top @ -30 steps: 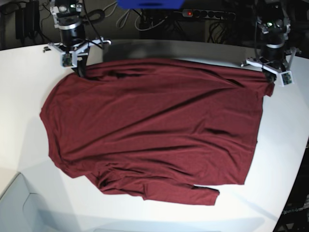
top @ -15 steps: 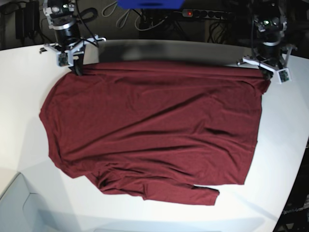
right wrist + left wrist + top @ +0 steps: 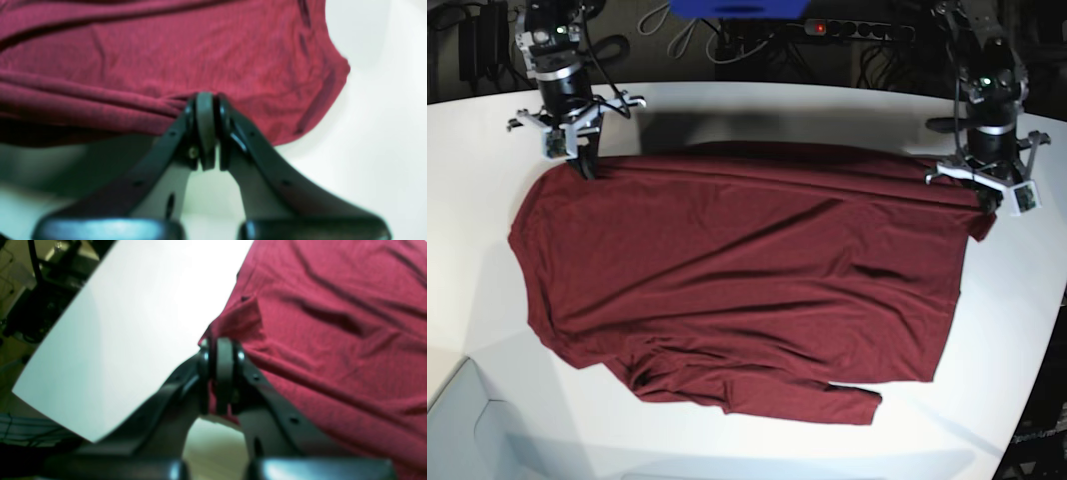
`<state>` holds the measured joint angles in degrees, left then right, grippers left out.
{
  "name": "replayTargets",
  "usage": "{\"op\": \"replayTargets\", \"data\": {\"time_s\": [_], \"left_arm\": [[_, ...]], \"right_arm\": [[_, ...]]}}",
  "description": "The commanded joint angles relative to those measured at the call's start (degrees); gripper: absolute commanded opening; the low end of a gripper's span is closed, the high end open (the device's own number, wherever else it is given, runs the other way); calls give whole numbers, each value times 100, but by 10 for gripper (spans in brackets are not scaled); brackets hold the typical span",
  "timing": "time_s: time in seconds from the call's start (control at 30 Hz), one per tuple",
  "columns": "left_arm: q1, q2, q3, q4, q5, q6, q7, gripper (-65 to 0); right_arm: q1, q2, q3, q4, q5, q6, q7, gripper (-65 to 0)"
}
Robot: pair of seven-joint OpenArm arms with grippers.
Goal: Layout the t-shirt on the table in an organized manner, then fold the t-shirt properly
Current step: 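Lift the collar edge with both grippers and pull it taut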
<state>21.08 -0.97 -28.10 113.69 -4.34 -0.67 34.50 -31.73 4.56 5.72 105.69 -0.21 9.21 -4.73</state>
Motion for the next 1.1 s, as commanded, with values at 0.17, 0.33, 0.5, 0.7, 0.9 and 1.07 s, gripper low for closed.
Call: {"op": "replayTargets", "data": {"time_s": [0.17,0.33,0.5,0.7,0.9,1.07], "left_arm": [[-134,-153,-34,-314,34,27,-123,-649],[-293,-276,-34,-569,7,27,-123,-649],[-548,-285,-34,-903,34,27,-123,-649],[-829,-285,-34,-1193,34,27,-123,-649],[-987,-285,-34,-1474,34,27,-123,-649],[-1022,-294,-34,-1677,34,27,-123,-649]], "right_arm": [[285,-3,13,-41,8,6,73,-650],[460,-3,13,-358,8,6,47,-650],[548,-3,13,-384,16,6,47,-650],[777,-3,13,-428,16,6,38,-650],[962,-3,4,-490,16,6,38,-650],[1137,-3,4,-657,16,15,38,-650]]}}
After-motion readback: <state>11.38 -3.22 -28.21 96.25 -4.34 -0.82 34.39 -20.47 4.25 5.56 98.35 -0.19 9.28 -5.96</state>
